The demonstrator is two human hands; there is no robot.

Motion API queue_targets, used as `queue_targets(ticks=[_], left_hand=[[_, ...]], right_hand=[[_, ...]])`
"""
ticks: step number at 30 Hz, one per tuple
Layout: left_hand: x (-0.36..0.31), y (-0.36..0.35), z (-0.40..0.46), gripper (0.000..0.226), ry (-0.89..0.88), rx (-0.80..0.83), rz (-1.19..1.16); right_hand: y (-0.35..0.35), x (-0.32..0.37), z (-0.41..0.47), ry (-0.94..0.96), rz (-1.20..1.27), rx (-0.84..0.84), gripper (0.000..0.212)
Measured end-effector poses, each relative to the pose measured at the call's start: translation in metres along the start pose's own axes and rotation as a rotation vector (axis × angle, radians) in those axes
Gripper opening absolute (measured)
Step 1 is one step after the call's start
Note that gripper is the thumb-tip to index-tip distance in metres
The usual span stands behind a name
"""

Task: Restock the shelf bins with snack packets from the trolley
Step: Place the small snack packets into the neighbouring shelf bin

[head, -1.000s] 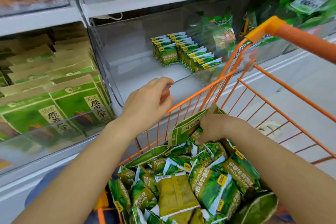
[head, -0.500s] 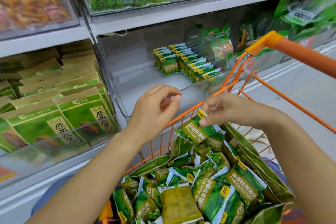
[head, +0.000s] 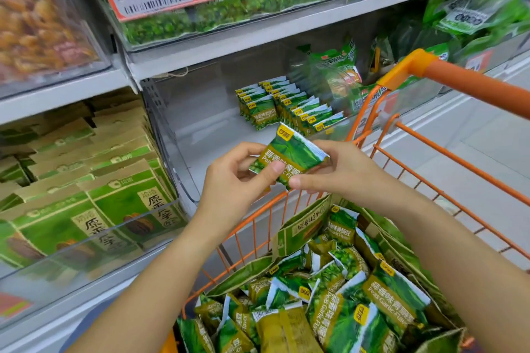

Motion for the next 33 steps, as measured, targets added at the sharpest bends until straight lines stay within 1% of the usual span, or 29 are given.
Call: queue_targets(ticks=[2,3,4,5,7,8,10,11,12,14,16,18,20,22,24,26,28,29,32,33], left_hand=[[0.004,-0.001,0.000,0.027,0.025,0.013,0.015],[0.006,-0.001,0.000,0.029,0.037,0.026,0.023],[0.007,-0.003,0.001,0.032,0.040,0.053,0.036],[0.007,-0.006,0.002,0.033,0.037,0.089,0.065],[0.005,-0.012,0.004,0.030,0.023,0.138,0.143],[0.003,-0.012,0.007,0.025,0.018,0.132,0.177],[-0.005,-0.004,0.017,0.017,0.018,0.056,0.275],[-0.010,0.003,0.023,0.014,0.025,0.000,0.298],[-0.013,0.010,0.032,0.013,0.038,-0.059,0.265],[-0.009,0.024,0.056,0.018,0.098,-0.145,0.141],[0.011,0.034,0.084,0.021,0.208,-0.176,0.206],[0.046,0.042,0.112,0.020,0.347,-0.164,0.305],[0.077,0.049,0.134,0.022,0.458,-0.169,0.372],[0.096,0.053,0.154,0.022,0.501,-0.168,0.503],[0.111,0.054,0.169,0.024,0.543,-0.162,0.638],[0.129,0.053,0.182,0.020,0.570,-0.149,0.631],[0.147,0.052,0.192,0.036,0.585,-0.147,0.592],[0.150,0.053,0.195,0.041,0.575,-0.150,0.624],[0.143,0.050,0.195,0.046,0.538,-0.158,0.811],[0.141,0.049,0.195,0.047,0.515,-0.170,0.832]], right_hand=[[0.004,0.001,0.002,0.025,-0.018,-0.053,0.029],[0.006,0.001,0.001,0.031,0.002,-0.080,0.024],[0.009,0.001,0.001,0.043,0.012,-0.099,0.018],[0.012,0.002,0.001,0.045,-0.004,-0.122,0.017],[0.019,-0.002,0.001,0.044,-0.084,-0.181,0.031],[0.021,-0.004,0.001,0.045,-0.110,-0.205,0.032],[0.028,-0.003,-0.001,0.059,-0.170,-0.272,0.023],[0.033,-0.001,-0.004,0.062,-0.254,-0.317,0.022],[0.036,0.001,-0.007,0.065,-0.397,-0.356,0.030],[0.037,0.005,-0.009,0.053,-0.702,-0.364,0.039],[0.030,-0.003,-0.003,0.007,-0.905,-0.287,0.039],[0.021,-0.010,0.003,0.005,-1.012,-0.202,0.040],[0.019,-0.011,0.004,-0.005,-1.008,-0.167,0.039],[0.020,-0.010,0.004,0.006,-0.984,-0.160,0.040],[0.018,-0.007,0.004,0.047,-1.001,-0.189,0.049],[0.019,-0.004,0.004,0.088,-1.011,-0.250,0.049],[0.020,-0.007,0.007,0.065,-1.011,-0.261,0.047],[0.020,-0.009,0.008,0.063,-1.015,-0.256,0.047],[0.019,-0.008,0.009,0.091,-1.039,-0.289,0.050],[0.019,-0.008,0.009,0.101,-1.049,-0.301,0.051]])
Point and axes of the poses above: each hand's wrist, its own z-axis towards the middle knuckle, its own y-axis out of the back of the hand, x = y × z, the point moved 10 cm from there along z, towards the middle knuckle, and after that the axes turned 9 degrees about x, right-handed, at the moved point
